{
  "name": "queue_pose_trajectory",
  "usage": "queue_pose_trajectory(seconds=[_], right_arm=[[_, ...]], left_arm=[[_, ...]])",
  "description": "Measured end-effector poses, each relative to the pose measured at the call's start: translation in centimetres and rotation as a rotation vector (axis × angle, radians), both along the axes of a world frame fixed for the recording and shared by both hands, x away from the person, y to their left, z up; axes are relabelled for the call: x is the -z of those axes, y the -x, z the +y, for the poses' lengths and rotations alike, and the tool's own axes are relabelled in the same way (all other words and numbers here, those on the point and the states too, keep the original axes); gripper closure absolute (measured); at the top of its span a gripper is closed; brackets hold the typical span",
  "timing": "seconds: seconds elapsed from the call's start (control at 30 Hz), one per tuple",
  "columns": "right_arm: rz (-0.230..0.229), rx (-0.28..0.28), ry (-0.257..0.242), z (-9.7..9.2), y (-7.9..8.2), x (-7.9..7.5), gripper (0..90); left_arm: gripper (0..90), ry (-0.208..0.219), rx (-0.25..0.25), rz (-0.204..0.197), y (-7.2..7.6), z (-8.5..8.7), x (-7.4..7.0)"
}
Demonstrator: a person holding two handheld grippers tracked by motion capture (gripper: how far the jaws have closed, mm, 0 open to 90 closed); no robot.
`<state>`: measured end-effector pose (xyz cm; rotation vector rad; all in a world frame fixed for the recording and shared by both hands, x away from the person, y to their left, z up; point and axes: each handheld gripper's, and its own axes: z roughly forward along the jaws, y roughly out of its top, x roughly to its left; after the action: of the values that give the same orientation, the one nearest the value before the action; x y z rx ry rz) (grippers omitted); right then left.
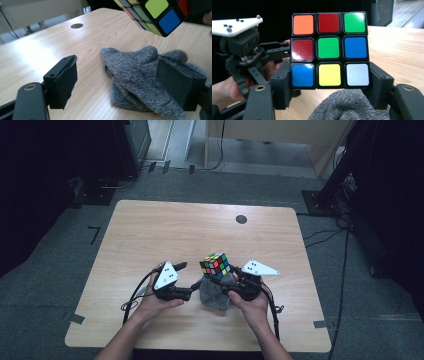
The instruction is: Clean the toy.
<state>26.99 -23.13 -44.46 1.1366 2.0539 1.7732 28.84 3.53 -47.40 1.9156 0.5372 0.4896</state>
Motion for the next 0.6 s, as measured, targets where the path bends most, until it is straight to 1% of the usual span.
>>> queue_pose_trajectory(seconds=[0.1,0.23,0.33,0.47,0.53,0.6], right_arm=[[0.029,-0.016,-0.005,0.2,0.0,0.0,34.4],[0.060,-0.030,-0.014,0.3,-0.1,0.0,34.4],[0.079,-0.042,-0.010,0.5,-0.2,0.1,34.4],[0.110,-0.054,0.005,1.0,-0.3,0.5,34.3],[0.120,-0.054,0.010,1.2,-0.3,0.7,34.3],[0.130,-0.049,0.011,1.4,-0.3,0.7,34.3]], left_arm=[[17.9,-0.047,0.014,-0.072,0.4,-0.4,0.2],[18.0,-0.068,0.032,-0.153,0.9,-0.8,0.4],[18.1,-0.077,0.038,-0.181,1.0,-0.9,0.5],[19.0,-0.076,0.049,-0.201,1.2,-0.9,0.5],[19.9,-0.075,0.051,-0.215,1.3,-1.0,0.5],[21.1,-0.084,0.049,-0.234,1.5,-1.1,0.5]])
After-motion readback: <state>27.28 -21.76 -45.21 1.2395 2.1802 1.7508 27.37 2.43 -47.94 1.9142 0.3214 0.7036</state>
